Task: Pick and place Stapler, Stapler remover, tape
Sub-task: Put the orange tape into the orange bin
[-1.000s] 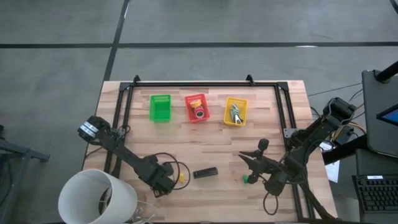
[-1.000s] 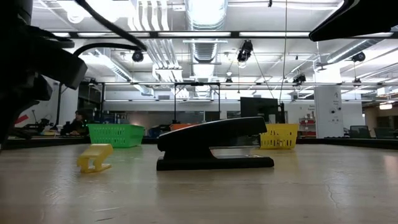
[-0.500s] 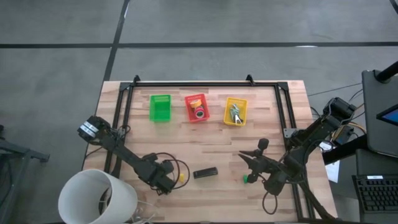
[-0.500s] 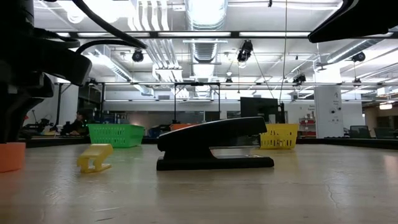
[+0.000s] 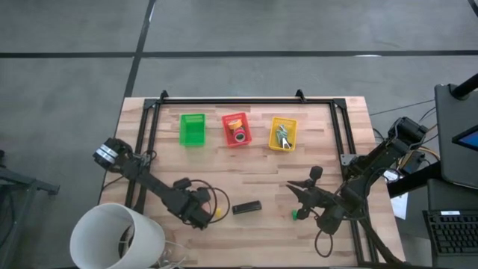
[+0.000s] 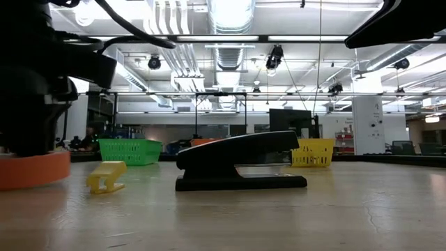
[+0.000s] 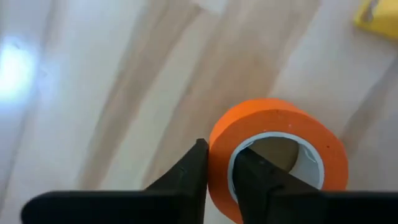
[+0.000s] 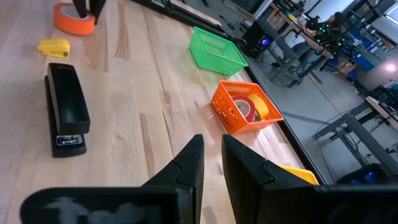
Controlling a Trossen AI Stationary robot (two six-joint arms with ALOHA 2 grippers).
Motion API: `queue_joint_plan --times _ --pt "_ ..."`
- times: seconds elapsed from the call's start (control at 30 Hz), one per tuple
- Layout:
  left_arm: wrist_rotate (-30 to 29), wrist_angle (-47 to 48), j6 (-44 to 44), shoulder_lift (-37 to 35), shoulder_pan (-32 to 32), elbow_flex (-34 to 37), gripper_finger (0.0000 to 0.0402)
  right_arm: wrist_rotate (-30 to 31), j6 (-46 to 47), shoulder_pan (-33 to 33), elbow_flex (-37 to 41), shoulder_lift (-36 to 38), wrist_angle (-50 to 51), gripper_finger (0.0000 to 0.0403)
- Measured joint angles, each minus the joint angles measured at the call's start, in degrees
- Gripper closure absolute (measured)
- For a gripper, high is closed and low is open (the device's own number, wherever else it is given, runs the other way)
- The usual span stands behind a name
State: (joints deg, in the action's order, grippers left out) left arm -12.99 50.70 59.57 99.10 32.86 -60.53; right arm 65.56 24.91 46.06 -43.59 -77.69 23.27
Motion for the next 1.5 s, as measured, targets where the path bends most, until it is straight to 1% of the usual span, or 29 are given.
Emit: queue_joint_plan --times 0.1,0.2,0.3,0.37,0.43,0.53,0.63,0.83,0.9,1.0,1.13,1.23,1.3,1.37,1.43,1.5 --pt "-2.5 0.1 -0.8 0.0 -0.7 0.0 0.0333 0.0 0.0 0.0 0.0 0.0 0.0 0.0351" --pt "-4.7 0.1 -1.1 -0.1 -1.4 0.0 0.0346 0.0 0.0 0.0 0.1 0.0 0.0 0.0351" --pt "-5.2 0.1 -2.3 -0.1 -1.9 0.0 0.0359 0.0 0.0 0.0 0.2 0.0 0.0 0.0351" --pt "-5.9 0.1 -2.5 -0.1 -2.1 0.0 0.0359 0.0 0.0 0.0 0.4 0.0 0.0 0.0351" --pt "-8.2 0.0 -2.5 -0.1 -2.3 0.0 0.0353 0.0 0.2 0.0 0.5 0.0 0.0 0.0351" --pt "-15.6 -0.1 -2.2 -0.1 -2.3 0.0 0.0341 0.0 0.6 0.0 0.9 0.0 0.0 0.0351" --pt "-23.2 -0.7 -0.3 -0.1 -2.4 0.0 0.0342 0.0 0.7 0.1 1.1 0.0 0.0 0.0351" --pt "-34.6 -3.2 3.1 -0.1 -2.4 0.0 0.0350 0.0 0.7 0.1 1.1 0.0 -0.1 0.0351" --pt "-39.5 -5.6 4.8 -0.1 -2.4 0.0 0.0349 0.0 0.7 0.0 1.1 0.0 -0.1 0.0351" --pt "-46.7 -10.2 4.5 -0.1 -2.4 0.0 0.0341 0.0 0.7 0.0 1.1 0.0 -0.1 0.0351" --pt "-59.3 -16.8 6.1 -0.1 -2.6 0.0 0.0338 0.0 0.7 0.0 1.2 0.0 -0.1 0.0351" --pt "-66.3 -21.4 5.8 -0.1 -3.4 0.2 0.0341 0.0 0.7 0.0 1.2 0.0 -0.1 0.0351" --pt "-69.4 -23.9 5.2 -0.1 -4.5 0.3 0.0344 0.0 0.7 0.0 1.2 0.0 -0.2 0.0351" --pt "-70.9 -26.0 5.0 -0.1 -6.1 0.6 0.0344 0.0 0.7 0.0 1.2 0.0 -0.2 0.0351" --pt "-71.0 -27.3 5.0 -0.1 -8.2 0.9 0.0343 0.0 0.7 0.0 1.2 0.0 -0.2 0.0351" --pt "-69.7 -28.1 5.1 -0.1 -10.5 0.9 0.0340 0.0 0.7 0.0 1.2 0.0 -0.2 0.0351"
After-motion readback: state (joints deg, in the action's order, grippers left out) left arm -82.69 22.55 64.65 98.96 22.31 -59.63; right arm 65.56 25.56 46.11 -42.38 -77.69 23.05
